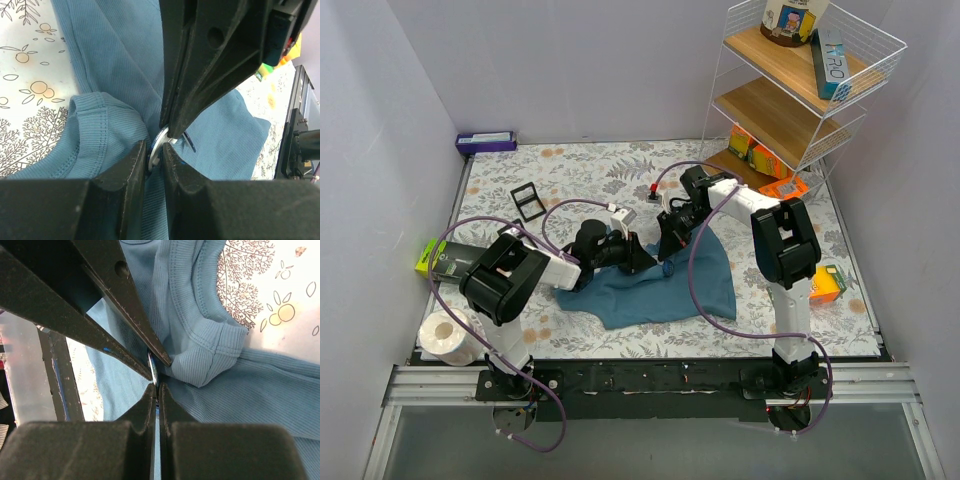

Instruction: Remove the brooch from the garment

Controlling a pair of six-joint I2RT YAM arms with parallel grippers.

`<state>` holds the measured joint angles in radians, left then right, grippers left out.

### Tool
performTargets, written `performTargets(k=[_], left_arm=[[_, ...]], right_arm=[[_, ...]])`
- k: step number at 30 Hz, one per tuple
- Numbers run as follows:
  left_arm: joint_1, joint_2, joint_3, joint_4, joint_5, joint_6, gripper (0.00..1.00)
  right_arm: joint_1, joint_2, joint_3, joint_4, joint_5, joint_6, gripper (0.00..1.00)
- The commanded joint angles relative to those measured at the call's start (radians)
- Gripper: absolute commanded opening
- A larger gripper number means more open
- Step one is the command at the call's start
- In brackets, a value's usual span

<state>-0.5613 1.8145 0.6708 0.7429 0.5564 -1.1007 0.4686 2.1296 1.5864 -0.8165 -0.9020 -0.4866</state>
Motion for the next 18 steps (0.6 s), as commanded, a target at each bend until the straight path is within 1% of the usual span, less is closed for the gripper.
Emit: performTargets(k=[1,3,6,7,10,12,15,18], left_arm=[[-0.005,0.003,0.079,0.019,-0.09,-0.037,0.12],[-0.006,0.006,0.087,0.018,-0.085,-0.062,0.12],[-0.006,-0.001,0.084,0.021,-0.052,-0.065,0.2],[-0.003,-0.013,0.084,0.015,-0.041,-0.061,0.27],[0.011,-0.05,0.066,-0.025,0.023,-0.031,0.39],[0.031,-0.098,0.046,-0.069,0.054,0.002,0.51],[0.058,-0.174,0.029,-0.16,0.068,0.051,0.57],[0.075,-0.234,0.013,-0.261,0.051,0.117,0.59]], right_arm=[[0.057,-0.066,-0.025,0.007,-0.08,0.095,0.01],[0.058,-0.062,-0.019,0.025,-0.072,0.123,0.01],[0.058,-0.051,0.009,0.028,-0.037,0.125,0.01],[0.056,-0.048,0.017,0.033,-0.025,0.126,0.01],[0.048,-0.049,0.041,0.048,0.012,0.132,0.01],[0.047,-0.053,0.05,0.059,0.031,0.137,0.01],[0.045,-0.059,0.064,0.071,0.047,0.14,0.01],[0.044,-0.068,0.07,0.089,0.063,0.144,0.01]])
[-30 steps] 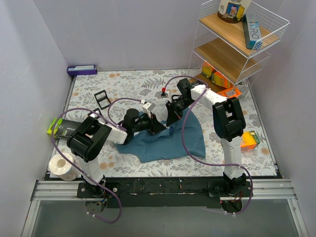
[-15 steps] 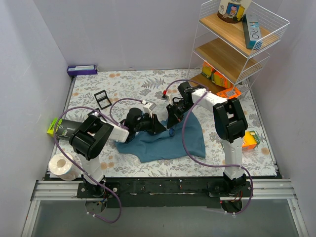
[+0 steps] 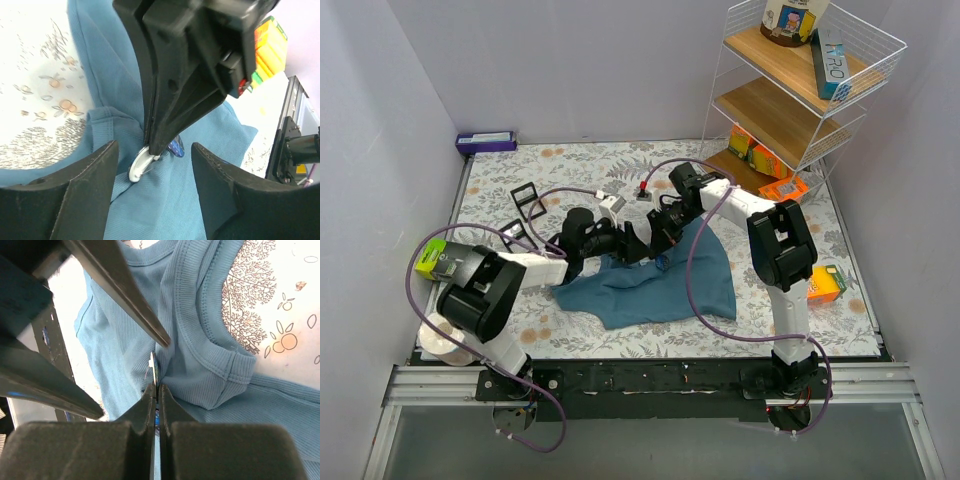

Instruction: Remove the brooch from the garment

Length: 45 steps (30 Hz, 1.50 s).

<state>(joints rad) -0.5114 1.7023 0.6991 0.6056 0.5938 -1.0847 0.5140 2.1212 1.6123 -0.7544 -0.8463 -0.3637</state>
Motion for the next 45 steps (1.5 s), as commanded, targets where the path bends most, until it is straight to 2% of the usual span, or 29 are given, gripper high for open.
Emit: performTargets(k=[1,8,11,12,13,14,16,20,26,27,31,36,40,43,45], left_arm=[[0.027,-0.13,-0.015,-0.151,0.012,0.135,0.59],[0.028,-0.135,-0.013,-0.291,-0.008,0.206,0.58],[0.036,-0.138,0.003,-0.329,-0.018,0.213,0.57],[0.039,-0.141,0.008,-0.342,-0.023,0.218,0.57],[0.04,-0.141,0.011,-0.354,-0.023,0.223,0.57],[0.042,-0.15,0.014,-0.378,-0.026,0.229,0.57],[0.043,-0.159,0.016,-0.405,-0.035,0.25,0.57],[0.044,-0.171,-0.006,-0.431,-0.034,0.278,0.58],[0.044,-0.132,-0.012,-0.304,0.051,0.223,0.61],[0.044,-0.116,-0.007,-0.285,0.04,0.214,0.63],[0.044,-0.073,0.04,-0.241,-0.064,0.197,0.63],[0.044,-0.009,0.086,-0.185,-0.106,0.172,0.63],[0.044,0.036,0.109,-0.121,-0.069,0.128,0.63],[0.043,0.062,0.131,-0.093,0.004,0.106,0.58],[0.044,0.071,0.137,-0.084,0.053,0.097,0.48]], right_arm=[[-0.002,-0.061,0.047,0.032,0.013,0.022,0.01],[-0.002,-0.061,0.075,0.098,0.046,0.055,0.01],[-0.002,-0.104,0.008,0.248,0.073,0.162,0.01],[-0.002,-0.131,-0.079,0.315,0.097,0.225,0.01],[0.0,-0.186,-0.131,0.477,0.119,0.261,0.01],[0.0,-0.213,-0.167,0.536,0.145,0.282,0.01],[0.006,-0.245,-0.205,0.611,0.22,0.295,0.01],[0.004,-0.26,-0.218,0.629,0.285,0.304,0.01],[0.018,-0.311,-0.261,0.646,0.361,0.209,0.01],[0.018,-0.314,-0.259,0.641,0.374,0.181,0.01],[0.027,-0.352,-0.282,0.641,0.411,0.039,0.01],[0.043,-0.44,-0.416,0.794,0.452,-0.04,0.01],[0.087,-0.471,-0.471,0.869,0.498,-0.054,0.01],[0.123,-0.475,-0.514,0.94,0.587,-0.011,0.01],[0.148,-0.457,-0.514,0.961,0.663,0.017,0.01]])
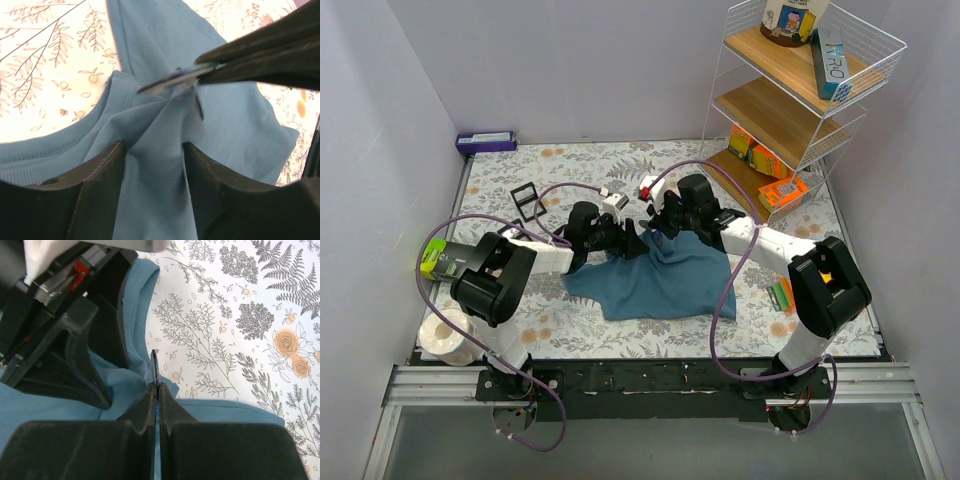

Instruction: Remove the brooch from the garment

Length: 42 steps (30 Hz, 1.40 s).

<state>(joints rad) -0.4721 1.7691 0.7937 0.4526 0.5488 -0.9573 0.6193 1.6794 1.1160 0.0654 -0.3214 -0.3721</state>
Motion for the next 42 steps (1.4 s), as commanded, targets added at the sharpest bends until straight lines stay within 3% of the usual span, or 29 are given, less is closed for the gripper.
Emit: performTargets(k=[1,2,5,6,12,13,16,18,19,23,27,33,36,40,42], left_arm=[[0.004,0.004,0.045,0.067,0.114,-0.032,0.41],[0.003,-0.002,0.045,0.063,0.125,-0.032,0.3],[0.004,-0.025,0.032,0.048,0.142,-0.032,0.14],[0.004,-0.042,0.026,0.028,0.142,-0.028,0.04],[0.006,-0.115,-0.03,-0.035,0.126,0.012,0.01],[0.006,-0.14,-0.03,-0.054,0.12,0.02,0.19],[0.01,-0.212,0.001,-0.172,0.091,0.09,0.45],[0.023,-0.258,0.028,-0.26,0.118,0.188,0.49],[0.027,-0.295,0.038,-0.293,0.132,0.224,0.52],[0.052,-0.371,0.099,-0.475,0.139,0.382,0.62],[0.076,-0.398,0.179,-0.639,0.18,0.46,0.64],[0.078,-0.381,0.323,-0.724,0.163,0.482,0.66],[0.082,-0.344,0.409,-0.747,0.154,0.511,0.67],[0.095,-0.287,0.472,-0.749,0.149,0.52,0.67],[0.096,-0.275,0.501,-0.764,0.218,0.544,0.66]], right_arm=[[0.049,-0.006,-0.01,0.151,0.171,0.071,0.01],[0.053,0.005,-0.002,0.166,0.239,0.1,0.01],[0.056,0.032,0.016,0.191,0.352,0.215,0.01],[0.056,0.043,0.025,0.188,0.349,0.228,0.01],[0.045,0.069,0.106,0.116,0.34,0.3,0.01],[0.042,0.068,0.116,0.1,0.312,0.3,0.01],[-0.001,0.046,0.159,0.007,0.211,0.282,0.01],[-0.059,0.037,0.217,-0.059,0.051,0.248,0.01],[-0.076,0.042,0.25,-0.176,-0.062,0.227,0.01],[-0.154,0.071,0.396,-0.448,-0.278,0.099,0.01],[-0.173,0.077,0.485,-0.568,-0.399,0.027,0.01],[-0.204,0.083,0.573,-0.633,-0.527,0.035,0.01],[-0.222,0.097,0.584,-0.662,-0.66,-0.025,0.01],[-0.222,0.108,0.571,-0.581,-0.719,0.054,0.01],[-0.222,0.117,0.576,-0.55,-0.726,0.097,0.01]])
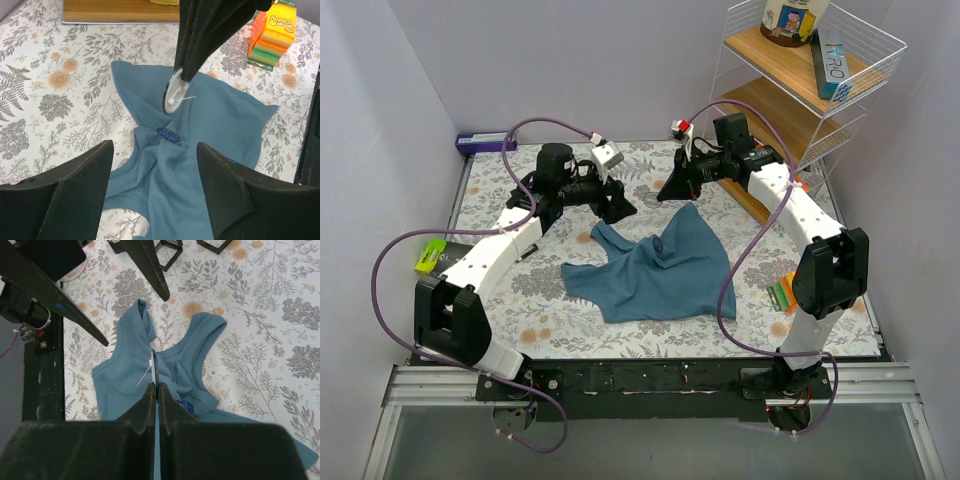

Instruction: Remove the brooch from the garment

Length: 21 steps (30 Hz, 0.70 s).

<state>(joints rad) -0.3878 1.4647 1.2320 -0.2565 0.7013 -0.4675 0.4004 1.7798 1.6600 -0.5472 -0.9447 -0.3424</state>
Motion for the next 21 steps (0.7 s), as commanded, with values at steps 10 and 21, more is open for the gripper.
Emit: performTargets(k=[10,21], left_arm=[[0.012,0.092,0.136,-0.121,0.175,0.093,0.61],[0.006,0.115,0.136,-0.03,0.227,0.021,0.54]], right_arm=[[0.003,0.027,0.038,0.046,-0.126,0.034,0.01],[0.032,0.01,-0.003,0.067,-0.097,0.042,0.01]])
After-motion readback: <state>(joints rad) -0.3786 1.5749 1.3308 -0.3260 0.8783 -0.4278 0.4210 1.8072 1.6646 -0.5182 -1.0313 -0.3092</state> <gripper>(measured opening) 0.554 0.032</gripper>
